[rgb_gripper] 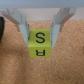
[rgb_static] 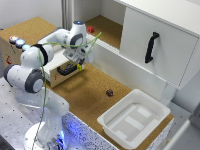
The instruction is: Put the yellow block on the table
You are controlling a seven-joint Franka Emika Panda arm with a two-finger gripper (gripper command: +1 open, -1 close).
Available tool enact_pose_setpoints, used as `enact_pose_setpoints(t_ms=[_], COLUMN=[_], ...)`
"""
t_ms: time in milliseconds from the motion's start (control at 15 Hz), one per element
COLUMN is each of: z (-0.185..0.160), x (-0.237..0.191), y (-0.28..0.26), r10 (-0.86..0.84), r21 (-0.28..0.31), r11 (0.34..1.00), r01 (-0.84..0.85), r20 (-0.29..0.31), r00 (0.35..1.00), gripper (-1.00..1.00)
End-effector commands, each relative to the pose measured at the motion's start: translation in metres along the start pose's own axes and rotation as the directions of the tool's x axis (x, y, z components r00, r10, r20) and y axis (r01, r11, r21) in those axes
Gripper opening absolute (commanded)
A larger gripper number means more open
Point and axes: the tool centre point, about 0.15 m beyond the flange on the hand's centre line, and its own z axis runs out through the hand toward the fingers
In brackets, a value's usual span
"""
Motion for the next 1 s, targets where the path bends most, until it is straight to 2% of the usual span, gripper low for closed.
enact_pose_setpoints(t_ms=[0, 133, 333, 533, 667, 733, 933], z=[0.057, 0.071, 0.1, 0.124, 0.136, 0.14, 0.15], x=[0.028, 0.034, 0.044, 0.056, 0.067, 0.072, 0.085], y=[0.027, 0.031, 0.045, 0.047, 0.05, 0.051, 0.057], r10=[-0.051, -0.031, 0.05, 0.05, 0.053, 0.05, 0.054], r21=[-0.013, -0.056, -0.043, -0.029, 0.002, -0.013, -0.009], r11=[0.999, 0.998, 0.998, 0.998, 0.999, 0.999, 0.998], r01=[0.051, 0.028, -0.053, -0.052, -0.053, -0.051, -0.055], r20=[-0.015, -0.042, -0.063, -0.07, -0.068, -0.074, -0.071], r00=[0.999, 0.999, 0.997, 0.996, 0.996, 0.996, 0.996], gripper=[-1.0, -1.0, -1.0, -1.0, -1.0, -1.0, -1.0])
